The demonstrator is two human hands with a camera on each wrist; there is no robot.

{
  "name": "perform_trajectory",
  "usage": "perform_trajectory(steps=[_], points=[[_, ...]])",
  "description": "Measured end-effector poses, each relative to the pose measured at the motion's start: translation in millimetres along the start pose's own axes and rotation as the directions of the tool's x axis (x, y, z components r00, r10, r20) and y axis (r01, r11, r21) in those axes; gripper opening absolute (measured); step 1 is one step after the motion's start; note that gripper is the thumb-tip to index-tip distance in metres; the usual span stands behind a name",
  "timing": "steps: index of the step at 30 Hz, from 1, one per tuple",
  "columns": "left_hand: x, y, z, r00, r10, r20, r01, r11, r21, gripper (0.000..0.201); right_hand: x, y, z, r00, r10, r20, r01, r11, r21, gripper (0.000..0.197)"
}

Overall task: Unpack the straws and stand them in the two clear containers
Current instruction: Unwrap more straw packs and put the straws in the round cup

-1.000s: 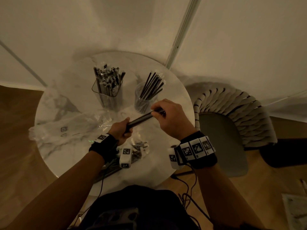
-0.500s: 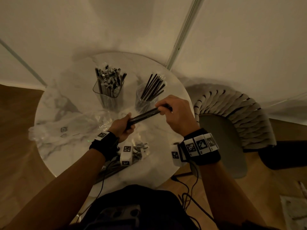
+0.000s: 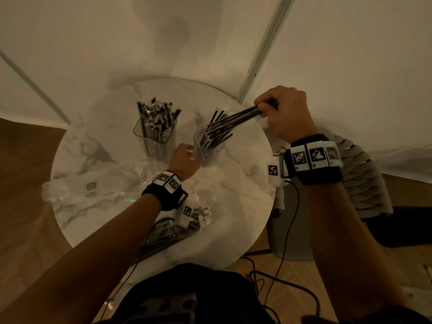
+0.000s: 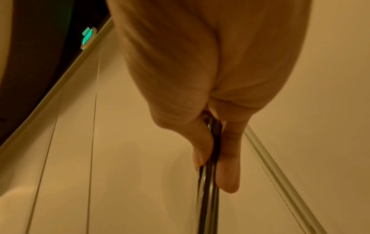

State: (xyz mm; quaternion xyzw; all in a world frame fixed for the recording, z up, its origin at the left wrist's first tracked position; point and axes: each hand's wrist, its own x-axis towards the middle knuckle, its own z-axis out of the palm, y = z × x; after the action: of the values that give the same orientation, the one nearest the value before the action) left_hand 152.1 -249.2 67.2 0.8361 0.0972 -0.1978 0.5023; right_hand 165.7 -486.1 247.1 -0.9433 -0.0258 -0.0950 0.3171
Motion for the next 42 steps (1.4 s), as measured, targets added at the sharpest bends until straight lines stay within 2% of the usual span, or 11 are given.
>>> perform_trajectory(steps=[2, 5, 9, 12, 15, 20, 26, 29, 33, 37, 42], points=[[4, 6, 4, 0.997, 0.076, 0.0, -0.076, 0.99, 0.117, 0.069, 8, 7, 15, 1.0, -0.007, 0.03, 0.008, 1.0, -0.03, 0.013], [9, 11, 7, 0.996, 0.091, 0.013, -0.092, 0.984, 0.151, 0.111, 13, 13, 41, 0.995, -0.01, 0.095, 0.018, 0.996, -0.082, 0.012], [17, 17, 13, 0.989, 0.146, -0.027, -0.139, 0.974, 0.177, 0.134, 8, 16, 74, 0.976, -0.032, 0.215, 0.073, 0.98, -0.185, 0.011], [23, 17, 16, 0.983, 0.179, -0.046, -0.171, 0.975, 0.143, 0.129, 5, 21, 94, 0.955, -0.103, 0.277, 0.177, 0.95, -0.259, 0.016], [24, 17, 18, 0.978, 0.204, -0.047, -0.196, 0.97, 0.142, 0.118, 0, 21, 109, 0.919, -0.194, 0.344, 0.329, 0.858, -0.395, 0.03], [27, 13, 17, 0.969, 0.244, -0.031, -0.237, 0.961, 0.141, 0.114, 3, 19, 121, 0.975, -0.187, 0.118, 0.22, 0.88, -0.422, 0.04], [29, 11, 13, 0.972, 0.235, 0.014, -0.235, 0.964, 0.129, 0.116, 4, 28, 141, 0.966, -0.117, 0.231, 0.167, 0.963, -0.21, 0.071], [30, 11, 12, 0.972, 0.235, 0.027, -0.236, 0.963, 0.128, 0.116, 2, 35, 145, 0.958, -0.138, 0.251, 0.188, 0.965, -0.186, 0.062], [30, 12, 11, 0.973, 0.227, 0.036, -0.23, 0.965, 0.126, 0.118, 4, 29, 139, 0.978, -0.074, 0.197, 0.092, 0.993, -0.08, 0.046], [29, 15, 11, 0.98, 0.184, 0.07, -0.189, 0.979, 0.075, 0.136, 2, 24, 132, 0.993, 0.025, 0.117, -0.039, 0.992, 0.117, 0.051], [16, 0, 5, 0.985, 0.168, 0.043, -0.171, 0.983, 0.066, 0.132, -23, 15, 120, 0.98, 0.09, -0.18, -0.061, 0.986, 0.158, 0.044]])
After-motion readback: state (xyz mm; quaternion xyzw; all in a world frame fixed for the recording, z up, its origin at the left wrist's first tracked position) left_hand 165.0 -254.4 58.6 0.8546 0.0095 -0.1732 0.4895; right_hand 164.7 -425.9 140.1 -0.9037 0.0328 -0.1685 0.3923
